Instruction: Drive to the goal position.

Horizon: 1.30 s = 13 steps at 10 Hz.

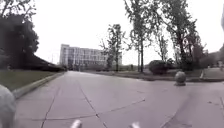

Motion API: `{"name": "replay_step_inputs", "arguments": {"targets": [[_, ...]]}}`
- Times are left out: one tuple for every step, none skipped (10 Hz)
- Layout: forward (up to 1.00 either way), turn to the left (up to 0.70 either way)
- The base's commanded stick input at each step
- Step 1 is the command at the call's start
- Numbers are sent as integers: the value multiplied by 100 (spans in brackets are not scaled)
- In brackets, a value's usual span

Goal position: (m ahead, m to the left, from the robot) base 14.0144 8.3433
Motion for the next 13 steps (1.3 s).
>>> {"name": "replay_step_inputs", "arguments": {"targets": [[70,0],[70,0],[70,0],[70,0],[70,9],[70,14],[70,14],[70,14],[70,14],[70,14],[70,14],[70,14],[70,14]]}}
